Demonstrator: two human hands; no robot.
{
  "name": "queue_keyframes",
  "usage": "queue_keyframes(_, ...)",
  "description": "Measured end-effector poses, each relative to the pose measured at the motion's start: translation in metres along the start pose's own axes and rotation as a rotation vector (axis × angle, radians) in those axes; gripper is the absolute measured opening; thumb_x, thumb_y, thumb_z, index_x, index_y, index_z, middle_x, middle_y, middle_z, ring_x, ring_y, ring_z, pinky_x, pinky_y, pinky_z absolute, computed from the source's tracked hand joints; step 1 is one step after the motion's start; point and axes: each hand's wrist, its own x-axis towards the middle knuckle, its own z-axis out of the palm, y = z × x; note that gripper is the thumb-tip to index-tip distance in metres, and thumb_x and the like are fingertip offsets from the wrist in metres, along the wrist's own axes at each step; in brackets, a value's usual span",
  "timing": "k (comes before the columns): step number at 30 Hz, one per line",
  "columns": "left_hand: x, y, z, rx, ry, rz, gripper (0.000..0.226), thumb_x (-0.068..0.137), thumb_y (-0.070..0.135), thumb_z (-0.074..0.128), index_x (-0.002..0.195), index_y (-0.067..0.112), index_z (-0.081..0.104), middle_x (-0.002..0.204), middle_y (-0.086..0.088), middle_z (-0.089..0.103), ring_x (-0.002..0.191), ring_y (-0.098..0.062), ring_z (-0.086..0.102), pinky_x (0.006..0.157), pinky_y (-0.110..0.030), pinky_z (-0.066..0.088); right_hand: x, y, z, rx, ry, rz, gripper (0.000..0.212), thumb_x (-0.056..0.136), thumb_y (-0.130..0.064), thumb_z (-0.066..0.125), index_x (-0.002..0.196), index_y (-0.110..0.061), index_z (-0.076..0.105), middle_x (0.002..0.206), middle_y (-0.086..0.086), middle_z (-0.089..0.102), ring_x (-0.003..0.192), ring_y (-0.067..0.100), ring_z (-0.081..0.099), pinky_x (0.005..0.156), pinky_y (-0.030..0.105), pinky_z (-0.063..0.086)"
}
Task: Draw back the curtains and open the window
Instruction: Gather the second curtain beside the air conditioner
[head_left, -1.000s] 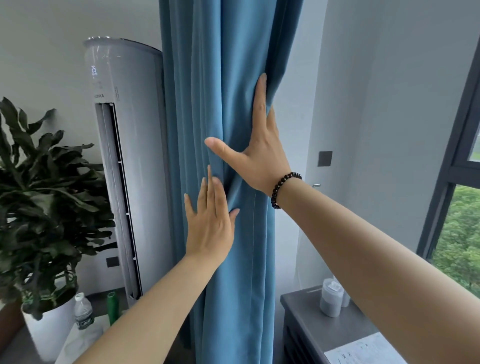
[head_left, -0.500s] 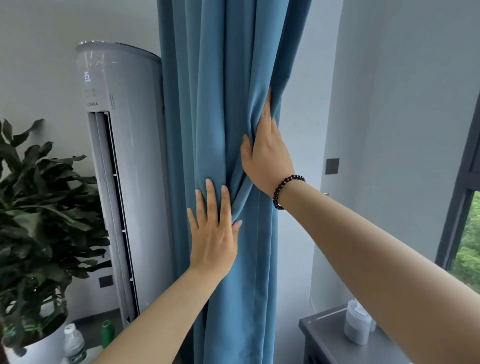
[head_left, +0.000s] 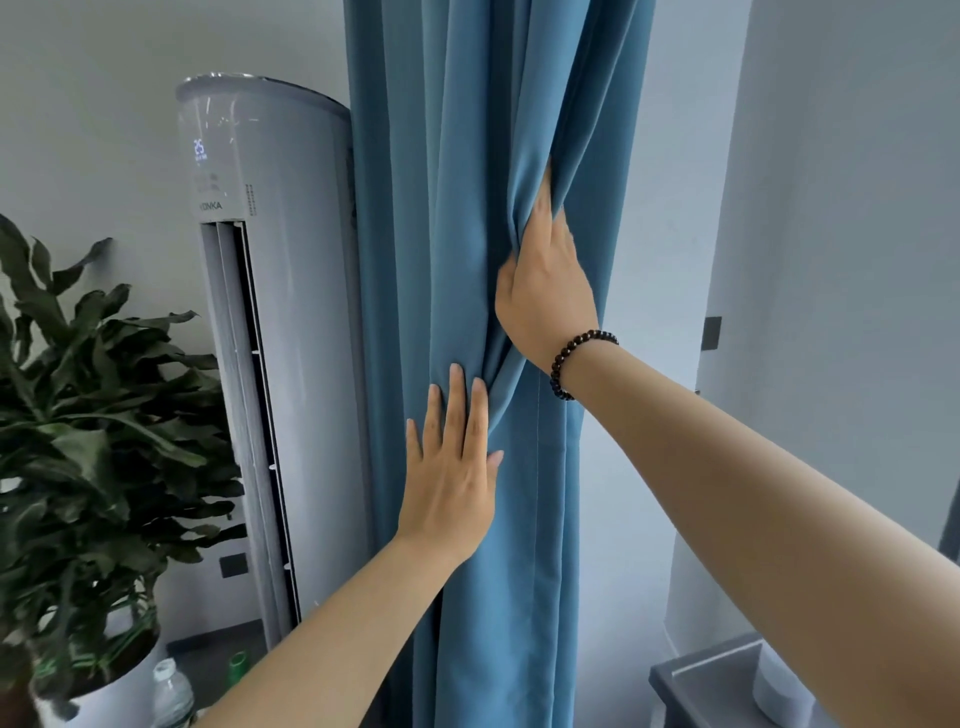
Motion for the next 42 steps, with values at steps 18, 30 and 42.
queue_keyframes(18, 0.046, -0.015, 0.046, -0.093, -0.145, -0.050, 0.111, 0.082, 0.073, 0.044, 0.135, 0.034, -0.046, 0.150, 0.001, -0.045, 0.145, -0.029, -0.027, 0.116, -0.063, 0.007, 0.036, 0.043, 0.048, -0.454, 0.096, 0.059, 0.072, 0.084, -0.009, 0.038, 0.151, -0.005, 0.013, 0.139, 0.007, 0.048, 0.142, 0.035, 0.027, 0.101, 0.078, 0.003)
queue_keyframes(30, 0.081, -0.043, 0.086, -0.082, -0.080, -0.034, 0.105, 0.094, 0.042, 0.054, 0.140, 0.034, -0.040, 0.156, -0.003, -0.033, 0.148, -0.036, -0.009, 0.114, -0.065, 0.017, 0.063, 0.079, 0.061, -0.351, 0.204, 0.036, 0.073, 0.081, -0.038, 0.038, 0.146, -0.007, 0.029, 0.128, -0.001, 0.055, 0.144, 0.029, 0.023, 0.098, 0.077, -0.008)
queue_keyframes(42, 0.103, -0.070, 0.098, -0.065, -0.114, -0.036, 0.114, 0.093, 0.027, 0.058, 0.132, 0.031, -0.048, 0.152, -0.003, -0.041, 0.147, -0.033, -0.015, 0.117, -0.060, 0.014, 0.073, 0.083, 0.100, -0.053, 0.275, -0.085, 0.071, 0.089, -0.052, 0.039, 0.138, 0.000, 0.039, 0.137, 0.015, 0.049, 0.134, 0.037, 0.035, 0.107, 0.055, 0.030)
